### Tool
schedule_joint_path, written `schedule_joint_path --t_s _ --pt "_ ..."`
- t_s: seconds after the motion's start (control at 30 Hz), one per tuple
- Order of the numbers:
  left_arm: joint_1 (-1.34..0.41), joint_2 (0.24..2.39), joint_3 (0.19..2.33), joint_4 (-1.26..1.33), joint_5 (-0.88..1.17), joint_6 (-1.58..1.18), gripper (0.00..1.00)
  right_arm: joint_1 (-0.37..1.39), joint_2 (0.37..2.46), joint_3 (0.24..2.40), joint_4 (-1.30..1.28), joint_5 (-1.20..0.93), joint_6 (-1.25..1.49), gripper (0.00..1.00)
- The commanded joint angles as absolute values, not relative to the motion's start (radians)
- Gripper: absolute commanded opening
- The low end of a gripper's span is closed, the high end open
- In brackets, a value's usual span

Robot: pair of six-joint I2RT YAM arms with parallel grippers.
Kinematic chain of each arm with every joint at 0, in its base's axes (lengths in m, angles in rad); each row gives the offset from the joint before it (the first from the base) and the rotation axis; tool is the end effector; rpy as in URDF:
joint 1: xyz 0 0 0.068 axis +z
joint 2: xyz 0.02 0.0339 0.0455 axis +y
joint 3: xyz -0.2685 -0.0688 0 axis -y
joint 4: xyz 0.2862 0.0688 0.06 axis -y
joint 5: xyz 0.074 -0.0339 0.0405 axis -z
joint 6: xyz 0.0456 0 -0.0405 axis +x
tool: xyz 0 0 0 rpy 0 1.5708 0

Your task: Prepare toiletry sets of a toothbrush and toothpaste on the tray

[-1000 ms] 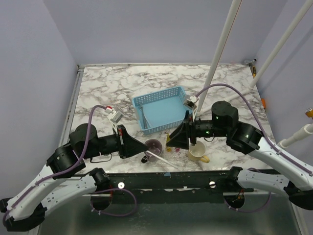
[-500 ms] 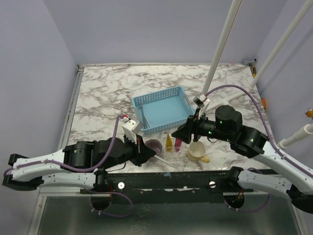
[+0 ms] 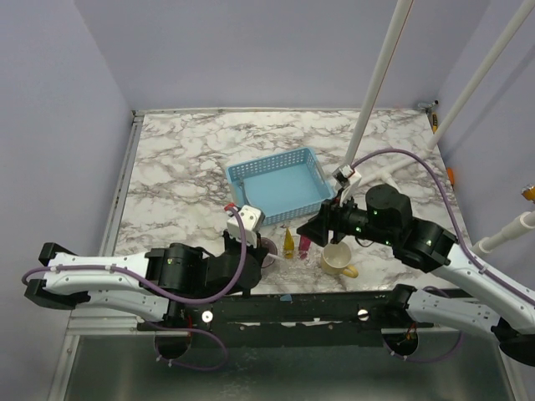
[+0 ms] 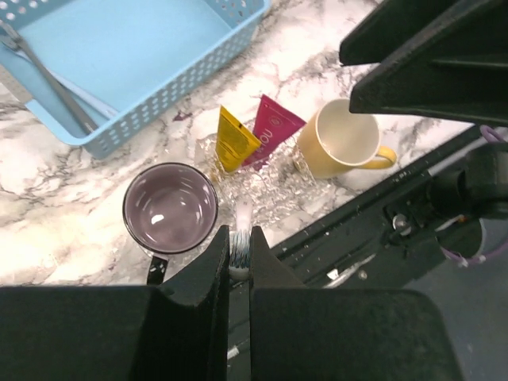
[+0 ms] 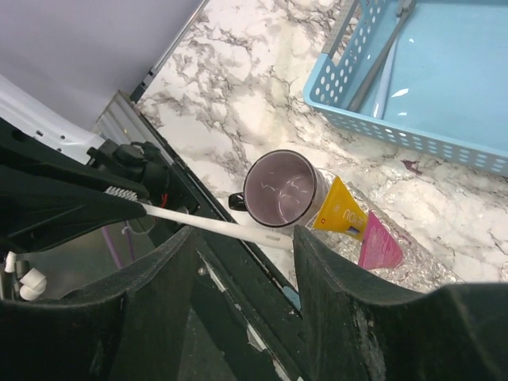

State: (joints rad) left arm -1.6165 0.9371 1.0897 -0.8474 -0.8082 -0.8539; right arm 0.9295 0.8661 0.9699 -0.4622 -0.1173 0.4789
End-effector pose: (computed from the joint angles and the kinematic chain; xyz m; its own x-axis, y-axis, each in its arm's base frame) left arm 0.0231 -0.2171 0.3651 -0.5201 0.0257 -0.8537 0.4921 0.8260 -0.2749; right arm 0.1370 0.1925 0.3655 -0.5832 -0.0162 -0.8122 -0.6678 0.5789 0.4680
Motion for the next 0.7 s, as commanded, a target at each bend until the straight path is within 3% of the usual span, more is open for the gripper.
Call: schedule_joint_path --t_s 0.0,0.67 --pt "-1.623 0.977 1.136 -0.876 -0.922 -0.859 0.0 0.932 0.837 0.96 -0.47 -0.074 0.471 0.55" --pt "-1.616 1.054 1.134 -0.794 -0.857 -0.826 0.0 0.933 0.8 0.919 -0.486 -0.056 0.48 0.55"
